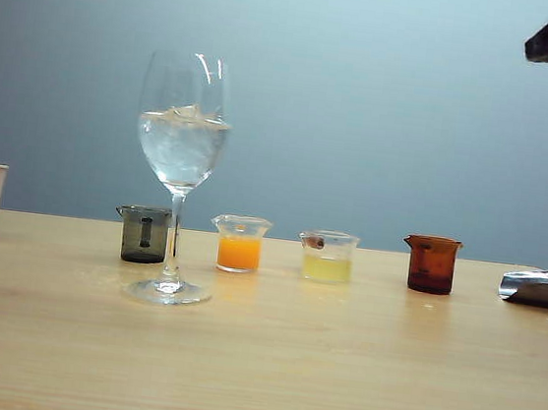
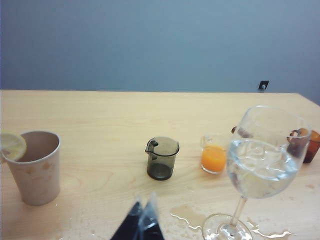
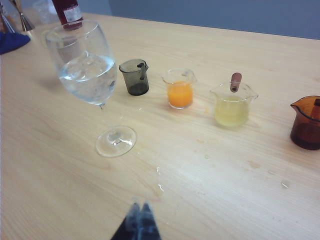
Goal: Pick up the first measuring cup from the left, pour the coconut rum inside into the goblet, and finally put the measuring cup back in its original place.
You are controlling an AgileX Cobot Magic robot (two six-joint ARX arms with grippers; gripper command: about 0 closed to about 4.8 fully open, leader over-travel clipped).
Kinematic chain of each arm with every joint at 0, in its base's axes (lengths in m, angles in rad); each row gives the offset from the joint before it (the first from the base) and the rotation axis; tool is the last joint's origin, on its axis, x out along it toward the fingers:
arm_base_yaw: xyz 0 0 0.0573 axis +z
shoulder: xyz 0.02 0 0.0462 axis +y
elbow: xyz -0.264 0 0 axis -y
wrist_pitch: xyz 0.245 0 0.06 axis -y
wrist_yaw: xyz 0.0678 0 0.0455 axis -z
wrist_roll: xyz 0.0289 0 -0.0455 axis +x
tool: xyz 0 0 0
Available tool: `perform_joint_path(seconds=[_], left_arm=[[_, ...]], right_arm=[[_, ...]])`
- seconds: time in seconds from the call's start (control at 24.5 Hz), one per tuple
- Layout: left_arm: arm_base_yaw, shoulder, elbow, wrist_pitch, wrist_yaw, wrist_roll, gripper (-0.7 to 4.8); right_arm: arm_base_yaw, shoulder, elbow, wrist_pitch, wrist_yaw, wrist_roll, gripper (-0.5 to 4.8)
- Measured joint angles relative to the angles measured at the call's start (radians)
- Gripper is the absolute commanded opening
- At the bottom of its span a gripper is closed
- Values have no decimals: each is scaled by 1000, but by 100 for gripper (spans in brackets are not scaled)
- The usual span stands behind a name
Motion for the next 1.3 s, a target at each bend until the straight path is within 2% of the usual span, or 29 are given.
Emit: perform_joint_path(seconds=[0.33, 0.69, 0.86, 1.02, 1.3], left_arm=[[0, -65, -100, -33, 2, -19, -5], [0, -104, -229, -1, -17, -19, -5], [0, -119, -296, 63, -36, -19, -6], [0, -116, -301, 53, -76, -12, -5], [0, -116, -298, 20, -69, -41, 9]], right_arm=[[1, -99, -126, -16, -1, 4, -5], [1, -393, -270, -51, -2, 7, -5], [2, -392, -278, -83, -2, 50, -3], [2, -392, -278, -86, 0, 67, 0], [2, -392, -278, -95, 0, 68, 0]])
